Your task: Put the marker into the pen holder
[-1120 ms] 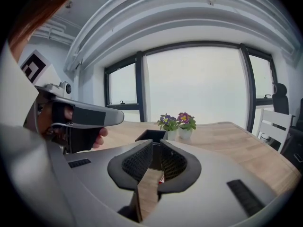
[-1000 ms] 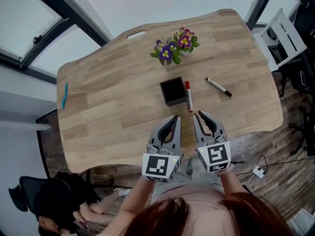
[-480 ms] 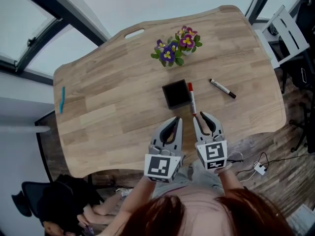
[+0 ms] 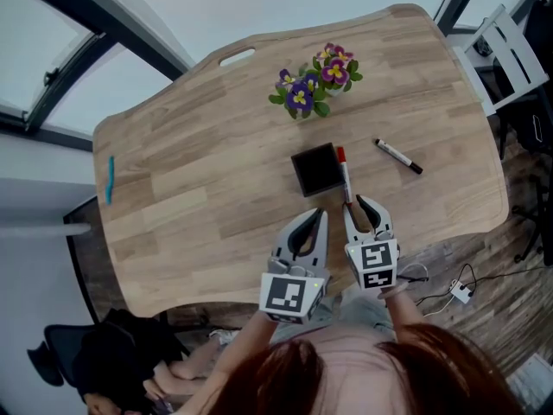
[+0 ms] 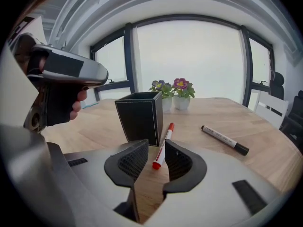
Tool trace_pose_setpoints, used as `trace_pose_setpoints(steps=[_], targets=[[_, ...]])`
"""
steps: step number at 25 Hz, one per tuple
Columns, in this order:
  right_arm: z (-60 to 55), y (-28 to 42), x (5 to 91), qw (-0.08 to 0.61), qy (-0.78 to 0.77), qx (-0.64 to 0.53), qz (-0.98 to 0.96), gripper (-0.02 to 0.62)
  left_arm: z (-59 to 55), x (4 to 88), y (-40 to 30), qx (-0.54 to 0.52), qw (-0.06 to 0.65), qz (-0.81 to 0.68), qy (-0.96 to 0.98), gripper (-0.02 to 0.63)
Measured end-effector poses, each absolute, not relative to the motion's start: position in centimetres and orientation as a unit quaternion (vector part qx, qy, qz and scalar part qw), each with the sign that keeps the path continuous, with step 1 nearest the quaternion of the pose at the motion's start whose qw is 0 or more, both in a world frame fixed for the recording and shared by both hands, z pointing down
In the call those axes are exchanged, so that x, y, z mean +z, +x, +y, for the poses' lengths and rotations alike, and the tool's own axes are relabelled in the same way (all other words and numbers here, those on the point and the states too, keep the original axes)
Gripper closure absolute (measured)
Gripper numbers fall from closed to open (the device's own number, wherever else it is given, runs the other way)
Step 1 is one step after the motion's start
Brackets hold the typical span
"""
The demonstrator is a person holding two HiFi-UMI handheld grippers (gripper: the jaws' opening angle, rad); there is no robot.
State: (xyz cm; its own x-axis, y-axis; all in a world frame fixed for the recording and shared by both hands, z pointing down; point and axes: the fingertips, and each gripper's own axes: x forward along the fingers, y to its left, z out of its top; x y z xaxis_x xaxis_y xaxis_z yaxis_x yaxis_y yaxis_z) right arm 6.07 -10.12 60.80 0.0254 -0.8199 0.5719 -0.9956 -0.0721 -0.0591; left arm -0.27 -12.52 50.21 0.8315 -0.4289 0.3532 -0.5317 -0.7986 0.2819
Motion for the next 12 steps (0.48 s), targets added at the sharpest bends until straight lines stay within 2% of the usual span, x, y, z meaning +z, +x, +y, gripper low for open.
trace_pose_setpoints(steps=[12], targets=[[-10.2,6.2,64.9,0.241,0.68,0.302,-0.623,0.508,-13.7,51.3,-0.4,0.145,0.203,-0.253,0.935,0.604]])
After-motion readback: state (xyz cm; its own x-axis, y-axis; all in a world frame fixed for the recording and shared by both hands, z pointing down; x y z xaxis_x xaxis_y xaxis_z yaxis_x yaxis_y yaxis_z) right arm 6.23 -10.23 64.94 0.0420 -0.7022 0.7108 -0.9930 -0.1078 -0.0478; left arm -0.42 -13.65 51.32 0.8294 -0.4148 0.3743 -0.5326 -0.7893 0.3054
